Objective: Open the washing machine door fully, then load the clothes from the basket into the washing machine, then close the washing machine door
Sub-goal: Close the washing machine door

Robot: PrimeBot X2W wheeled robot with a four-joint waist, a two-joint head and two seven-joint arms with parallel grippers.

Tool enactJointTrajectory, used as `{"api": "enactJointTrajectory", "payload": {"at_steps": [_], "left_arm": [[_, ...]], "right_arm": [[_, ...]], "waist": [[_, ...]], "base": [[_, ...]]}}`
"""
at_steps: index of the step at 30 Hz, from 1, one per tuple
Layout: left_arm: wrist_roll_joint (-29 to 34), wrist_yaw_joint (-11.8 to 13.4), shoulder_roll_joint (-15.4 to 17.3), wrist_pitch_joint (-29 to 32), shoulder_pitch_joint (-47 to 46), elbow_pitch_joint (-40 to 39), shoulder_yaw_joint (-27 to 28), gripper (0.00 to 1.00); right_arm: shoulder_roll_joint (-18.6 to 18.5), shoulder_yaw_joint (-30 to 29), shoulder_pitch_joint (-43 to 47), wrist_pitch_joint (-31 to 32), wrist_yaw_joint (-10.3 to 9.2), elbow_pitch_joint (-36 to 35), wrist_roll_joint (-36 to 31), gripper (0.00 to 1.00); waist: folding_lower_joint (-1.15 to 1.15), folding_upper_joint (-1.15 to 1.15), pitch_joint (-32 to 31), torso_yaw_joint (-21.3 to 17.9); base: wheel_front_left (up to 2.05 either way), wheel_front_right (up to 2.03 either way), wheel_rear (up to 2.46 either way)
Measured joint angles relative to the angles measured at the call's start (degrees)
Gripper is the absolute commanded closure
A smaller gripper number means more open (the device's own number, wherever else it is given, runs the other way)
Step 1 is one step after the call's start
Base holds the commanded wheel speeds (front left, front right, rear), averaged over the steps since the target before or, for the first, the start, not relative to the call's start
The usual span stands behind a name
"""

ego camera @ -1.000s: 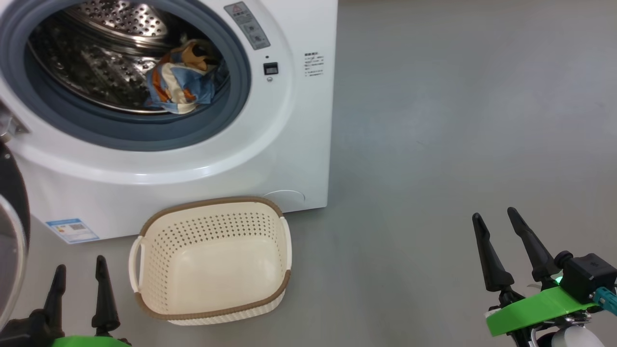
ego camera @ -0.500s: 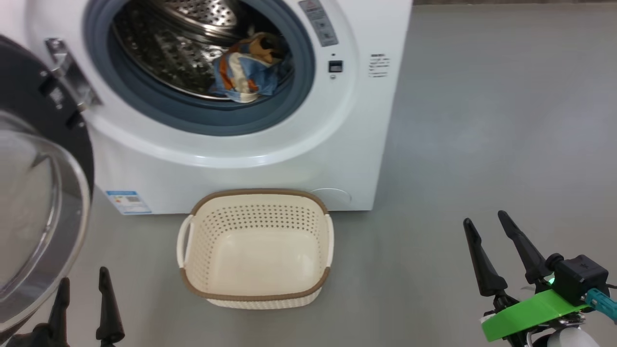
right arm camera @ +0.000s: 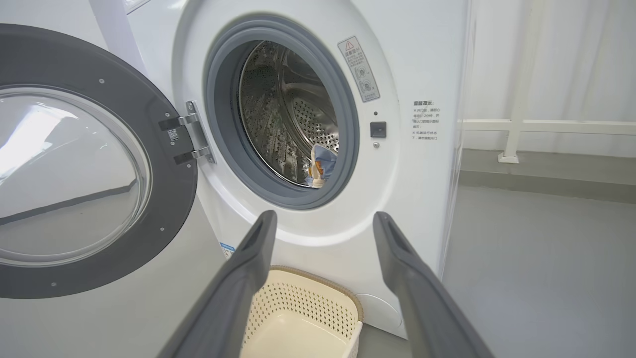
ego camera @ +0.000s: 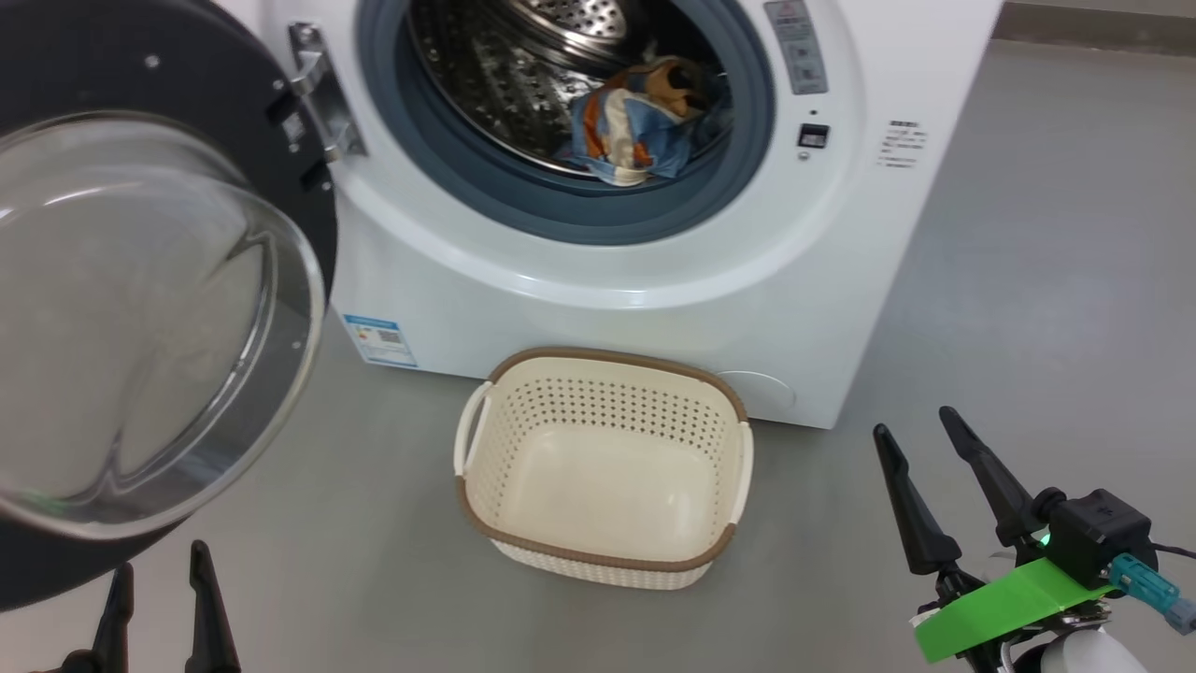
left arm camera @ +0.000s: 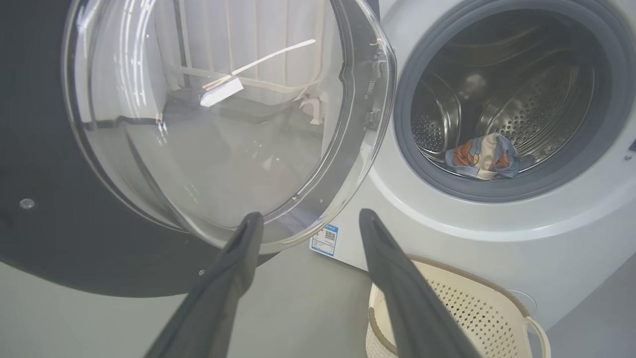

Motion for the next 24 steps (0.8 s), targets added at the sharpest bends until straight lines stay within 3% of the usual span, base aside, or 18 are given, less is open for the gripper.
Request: {"api": "enactJointTrajectory", "payload": {"at_steps": [14, 24], "left_arm": [[-0.05, 0.0, -0.31, 0.0, 0.24, -0.37, 1.46, 0.0], [-1.05, 0.0, -0.35, 0.0, 0.24, -0.37, 1.77, 0.0]], "right_arm": [[-0.8, 3.02, -2.15, 0.0, 0.0, 0.46, 0.0, 0.0], [-1.51, 3.21, -2.22, 0.0, 0.0, 0.7, 0.01, 0.0]], "waist": [[0.0, 0.0, 0.7, 8.19], [0.0, 0.0, 1.33, 11.64]], "base": [[0.0, 0.0, 0.0], [0.0, 0.0, 0.0]]}}
